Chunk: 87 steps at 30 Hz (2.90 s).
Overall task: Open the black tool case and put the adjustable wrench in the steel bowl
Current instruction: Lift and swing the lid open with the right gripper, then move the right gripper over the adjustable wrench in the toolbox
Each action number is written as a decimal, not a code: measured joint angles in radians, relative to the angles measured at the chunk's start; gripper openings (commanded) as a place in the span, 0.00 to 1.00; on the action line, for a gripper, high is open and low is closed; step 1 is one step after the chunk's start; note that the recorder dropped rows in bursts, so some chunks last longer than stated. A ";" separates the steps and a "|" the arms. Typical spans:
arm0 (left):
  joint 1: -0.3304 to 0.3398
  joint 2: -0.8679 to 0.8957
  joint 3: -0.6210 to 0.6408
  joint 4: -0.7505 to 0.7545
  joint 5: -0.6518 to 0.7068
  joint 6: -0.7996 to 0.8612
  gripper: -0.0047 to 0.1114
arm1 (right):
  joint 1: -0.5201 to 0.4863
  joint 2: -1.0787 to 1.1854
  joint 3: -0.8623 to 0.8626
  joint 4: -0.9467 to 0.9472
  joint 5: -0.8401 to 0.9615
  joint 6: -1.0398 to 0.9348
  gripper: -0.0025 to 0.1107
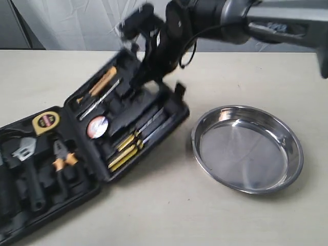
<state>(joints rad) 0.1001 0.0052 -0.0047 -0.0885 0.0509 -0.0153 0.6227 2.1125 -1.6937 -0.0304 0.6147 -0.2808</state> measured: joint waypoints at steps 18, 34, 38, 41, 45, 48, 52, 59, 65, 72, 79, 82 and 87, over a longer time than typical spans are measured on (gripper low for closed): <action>0.000 0.000 0.000 0.000 0.000 0.000 0.04 | 0.038 0.037 0.028 0.084 0.151 0.016 0.01; 0.000 0.000 0.000 0.000 0.000 0.000 0.04 | 0.166 0.161 0.015 0.250 0.157 -0.051 0.01; 0.000 0.000 0.000 0.000 0.000 0.000 0.04 | 0.116 0.169 0.009 0.231 0.135 0.005 0.01; 0.000 0.000 0.000 0.000 0.000 0.000 0.04 | 0.071 0.171 0.009 0.210 0.131 0.015 0.01; 0.000 0.000 0.000 0.000 0.000 0.000 0.04 | 0.038 0.171 0.009 0.181 0.136 0.018 0.01; 0.000 0.000 0.000 0.002 0.000 0.000 0.04 | 0.034 0.168 0.009 0.171 0.137 0.018 0.01; 0.000 0.000 0.000 0.002 0.000 0.000 0.04 | 0.039 0.146 0.015 0.214 0.142 -0.015 0.01; 0.000 0.000 0.000 0.002 0.000 0.000 0.04 | 0.146 0.006 0.021 0.332 0.118 -0.089 0.01; 0.000 0.000 0.000 0.002 0.000 0.000 0.04 | 0.295 -0.003 -0.050 0.403 0.131 -0.101 0.01; 0.000 0.000 0.000 0.002 0.000 0.000 0.04 | 0.428 0.191 -0.258 0.429 0.181 -0.032 0.02; 0.000 0.000 0.000 0.002 0.000 0.000 0.04 | 0.428 0.356 -0.482 0.425 0.245 0.061 0.30; 0.000 0.000 0.000 0.002 0.000 0.000 0.04 | 0.428 0.370 -0.490 0.425 0.245 0.094 0.44; 0.000 0.000 0.000 0.002 0.000 0.000 0.04 | 0.428 0.414 -0.492 0.421 0.225 0.142 0.28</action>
<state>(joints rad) 0.1001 0.0052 -0.0047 -0.0866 0.0509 -0.0153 1.0507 2.5260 -2.1856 0.3905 0.8402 -0.1391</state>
